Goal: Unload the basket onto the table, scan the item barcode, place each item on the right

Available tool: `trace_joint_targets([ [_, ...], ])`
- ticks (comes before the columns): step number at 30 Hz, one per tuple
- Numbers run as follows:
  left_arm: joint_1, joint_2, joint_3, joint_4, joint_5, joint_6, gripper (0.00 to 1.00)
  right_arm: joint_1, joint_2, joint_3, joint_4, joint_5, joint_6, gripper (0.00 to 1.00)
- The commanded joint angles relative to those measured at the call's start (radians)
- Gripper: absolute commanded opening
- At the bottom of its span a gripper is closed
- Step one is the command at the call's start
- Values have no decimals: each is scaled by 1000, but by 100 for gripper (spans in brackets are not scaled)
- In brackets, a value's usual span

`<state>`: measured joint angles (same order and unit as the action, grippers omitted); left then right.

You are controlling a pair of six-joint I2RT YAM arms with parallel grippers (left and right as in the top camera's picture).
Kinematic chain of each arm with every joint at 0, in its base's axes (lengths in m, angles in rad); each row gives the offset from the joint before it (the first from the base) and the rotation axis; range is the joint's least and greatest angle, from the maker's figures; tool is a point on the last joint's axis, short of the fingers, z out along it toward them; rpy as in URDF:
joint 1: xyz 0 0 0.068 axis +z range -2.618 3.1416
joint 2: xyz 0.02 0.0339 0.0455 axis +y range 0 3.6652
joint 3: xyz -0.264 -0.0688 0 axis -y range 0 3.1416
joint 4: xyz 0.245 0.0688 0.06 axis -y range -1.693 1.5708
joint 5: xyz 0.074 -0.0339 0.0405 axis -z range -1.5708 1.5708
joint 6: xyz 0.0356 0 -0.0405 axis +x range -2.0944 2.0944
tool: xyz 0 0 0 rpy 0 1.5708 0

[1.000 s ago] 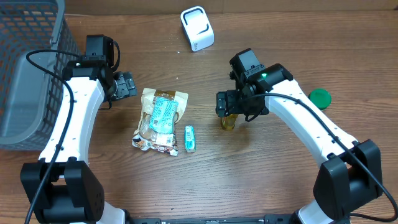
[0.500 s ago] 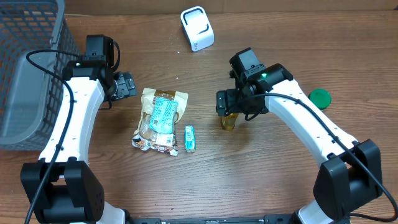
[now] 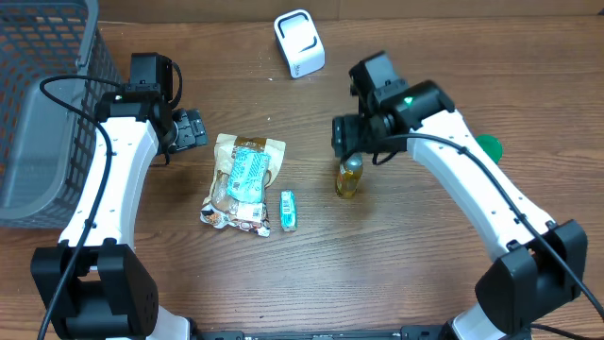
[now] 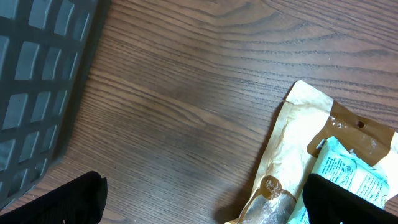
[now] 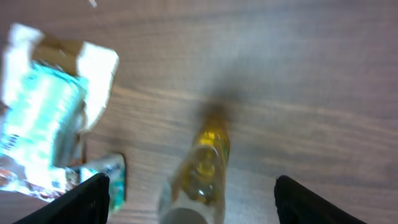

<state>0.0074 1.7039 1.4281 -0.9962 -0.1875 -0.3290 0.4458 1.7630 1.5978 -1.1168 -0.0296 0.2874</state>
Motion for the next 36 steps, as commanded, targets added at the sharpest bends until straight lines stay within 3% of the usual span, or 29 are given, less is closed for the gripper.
trace_joint_targets([
  [1,-1,-4,14,2,-3,19,100,7,-14,65,1,-4,1,79],
  [11,-1,-4,14,2,-3,19,100,96,4,72,92,-130,68,53],
  [19,-1,-4,14,2,-3,19,100,200,64,37,187,-129,214,52],
  [36,-1,-4,14,2,-3,19,99,332,309,35,336,-122,320,46],
])
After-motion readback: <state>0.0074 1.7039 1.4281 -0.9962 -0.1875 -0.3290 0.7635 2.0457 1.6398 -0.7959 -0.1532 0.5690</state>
